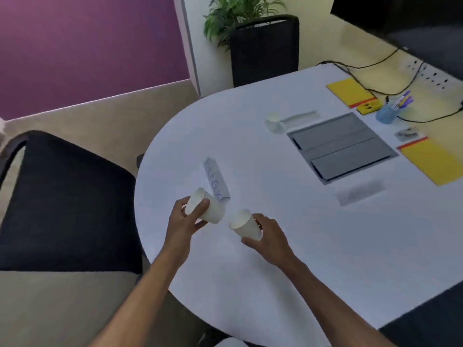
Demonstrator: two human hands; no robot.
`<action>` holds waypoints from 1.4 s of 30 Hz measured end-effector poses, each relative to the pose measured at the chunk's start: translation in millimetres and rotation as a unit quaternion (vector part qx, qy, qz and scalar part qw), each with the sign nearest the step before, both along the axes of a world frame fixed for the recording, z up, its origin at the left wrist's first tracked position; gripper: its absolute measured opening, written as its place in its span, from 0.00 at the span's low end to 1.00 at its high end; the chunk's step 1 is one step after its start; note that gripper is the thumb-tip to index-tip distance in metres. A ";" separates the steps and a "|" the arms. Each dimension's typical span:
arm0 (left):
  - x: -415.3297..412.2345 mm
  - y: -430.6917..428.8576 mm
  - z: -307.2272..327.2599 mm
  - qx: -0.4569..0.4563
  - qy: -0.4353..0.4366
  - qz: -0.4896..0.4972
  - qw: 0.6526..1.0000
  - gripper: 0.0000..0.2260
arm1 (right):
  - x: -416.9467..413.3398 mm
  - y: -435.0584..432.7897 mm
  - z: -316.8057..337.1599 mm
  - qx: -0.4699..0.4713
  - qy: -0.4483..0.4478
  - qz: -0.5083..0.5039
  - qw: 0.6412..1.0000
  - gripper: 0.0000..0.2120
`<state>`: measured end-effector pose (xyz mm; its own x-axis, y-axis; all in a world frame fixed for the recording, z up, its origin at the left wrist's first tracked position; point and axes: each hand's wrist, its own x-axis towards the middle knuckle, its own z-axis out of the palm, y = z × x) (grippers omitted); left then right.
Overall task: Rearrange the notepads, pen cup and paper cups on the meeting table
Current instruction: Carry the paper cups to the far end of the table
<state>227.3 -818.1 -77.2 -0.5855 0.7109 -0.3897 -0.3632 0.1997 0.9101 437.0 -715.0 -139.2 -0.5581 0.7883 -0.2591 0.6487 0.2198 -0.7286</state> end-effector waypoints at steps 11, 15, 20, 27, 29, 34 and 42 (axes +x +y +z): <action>10.8 8.0 -32.0 -0.065 0.020 0.095 0.993 0.27 | -38.0 66.3 -74.2 0.010 -0.020 0.016 1.000 0.28; 18.0 -0.8 -46.2 -0.080 0.006 0.111 0.991 0.28 | -64.5 72.7 -91.5 0.011 -0.033 0.028 0.999 0.31; 23.2 -6.8 -55.1 -0.098 -0.006 0.133 0.986 0.28 | -82.6 74.5 -105.1 -0.024 -0.030 0.015 0.999 0.31; 23.0 -12.0 -58.1 -0.109 -0.012 0.141 0.984 0.24 | -88.3 71.0 -113.9 -0.028 -0.027 -0.006 0.999 0.30; 22.6 -15.7 -58.5 -0.108 -0.014 0.144 0.984 0.22 | -88.8 68.9 -115.8 -0.029 -0.027 -0.014 0.999 0.30; 20.1 -25.0 -57.9 -0.113 -0.022 0.148 0.982 0.22 | -88.6 65.1 -122.2 -0.040 -0.022 -0.032 0.998 0.32; 19.5 -30.4 -51.9 -0.113 -0.025 0.131 0.985 0.25 | -60.4 59.1 -121.0 -0.063 0.000 -0.037 0.997 0.50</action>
